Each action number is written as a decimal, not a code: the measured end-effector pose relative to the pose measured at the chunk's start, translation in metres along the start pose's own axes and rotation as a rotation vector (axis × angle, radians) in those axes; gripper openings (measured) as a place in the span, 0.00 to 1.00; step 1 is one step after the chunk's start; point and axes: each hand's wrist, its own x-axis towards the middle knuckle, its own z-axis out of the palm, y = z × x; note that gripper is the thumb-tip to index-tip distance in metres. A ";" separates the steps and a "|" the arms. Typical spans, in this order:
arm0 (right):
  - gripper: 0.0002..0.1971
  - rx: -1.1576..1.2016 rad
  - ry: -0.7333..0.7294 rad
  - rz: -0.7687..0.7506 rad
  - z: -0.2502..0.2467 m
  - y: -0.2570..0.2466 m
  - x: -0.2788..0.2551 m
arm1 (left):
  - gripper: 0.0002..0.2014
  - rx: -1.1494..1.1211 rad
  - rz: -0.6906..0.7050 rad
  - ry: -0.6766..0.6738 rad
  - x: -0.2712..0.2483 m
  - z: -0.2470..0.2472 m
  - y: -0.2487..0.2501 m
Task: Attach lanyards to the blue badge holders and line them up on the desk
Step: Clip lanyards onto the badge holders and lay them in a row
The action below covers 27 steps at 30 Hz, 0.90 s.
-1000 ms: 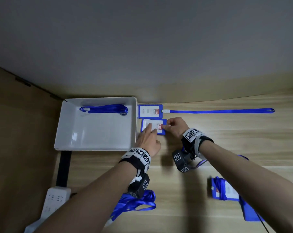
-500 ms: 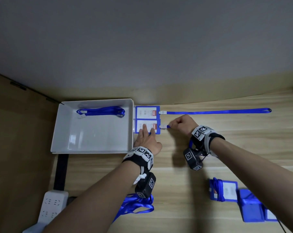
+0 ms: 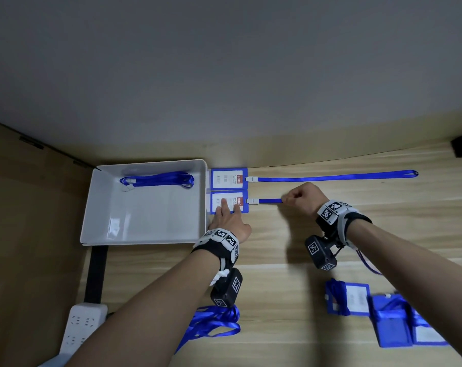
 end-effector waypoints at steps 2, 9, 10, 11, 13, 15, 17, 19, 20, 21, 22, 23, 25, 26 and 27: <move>0.06 -0.035 0.027 0.013 -0.009 0.006 -0.002 | 0.38 0.023 0.006 0.001 0.000 0.001 0.000; 0.07 -0.108 0.114 0.070 -0.047 0.036 -0.018 | 0.40 0.091 -0.016 0.001 0.002 -0.002 0.005; 0.07 -0.123 0.127 0.085 -0.053 0.041 -0.023 | 0.40 0.093 -0.021 -0.004 0.002 -0.003 0.006; 0.07 -0.134 0.142 0.105 -0.060 0.046 -0.027 | 0.40 0.102 -0.025 -0.005 0.001 -0.003 0.008; 0.06 -0.136 0.173 0.149 -0.071 0.056 -0.036 | 0.40 0.140 -0.031 0.009 0.000 -0.002 0.011; 0.07 -0.141 0.208 0.174 -0.080 0.065 -0.043 | 0.40 0.190 -0.033 0.026 -0.003 -0.002 0.012; 0.07 -0.151 0.265 0.186 -0.086 0.072 -0.049 | 0.39 0.240 -0.029 0.040 -0.006 -0.003 0.014; 0.08 -0.158 0.327 0.202 -0.091 0.076 -0.052 | 0.38 0.267 -0.028 0.050 -0.010 -0.005 0.014; 0.07 -0.163 0.344 0.219 -0.092 0.079 -0.053 | 0.38 0.276 -0.026 0.054 -0.011 -0.004 0.014; 0.07 -0.165 0.347 0.239 -0.094 0.081 -0.054 | 0.38 0.288 -0.022 0.058 -0.011 -0.003 0.014; 0.07 -0.166 0.342 0.257 -0.095 0.083 -0.054 | 0.39 0.299 -0.018 0.063 -0.011 -0.001 0.014; 0.07 -0.176 0.340 0.262 -0.095 0.085 -0.054 | 0.39 0.306 -0.015 0.066 -0.012 0.001 0.013; 0.10 -0.264 0.377 0.218 -0.092 0.088 -0.051 | 0.40 0.302 -0.012 0.070 -0.011 0.002 0.012; 0.11 -0.324 0.413 0.186 -0.088 0.088 -0.049 | 0.40 0.298 -0.013 0.070 -0.011 0.002 0.012; 0.11 -0.357 0.450 0.148 -0.083 0.084 -0.047 | 0.40 0.294 -0.014 0.069 -0.010 0.002 0.012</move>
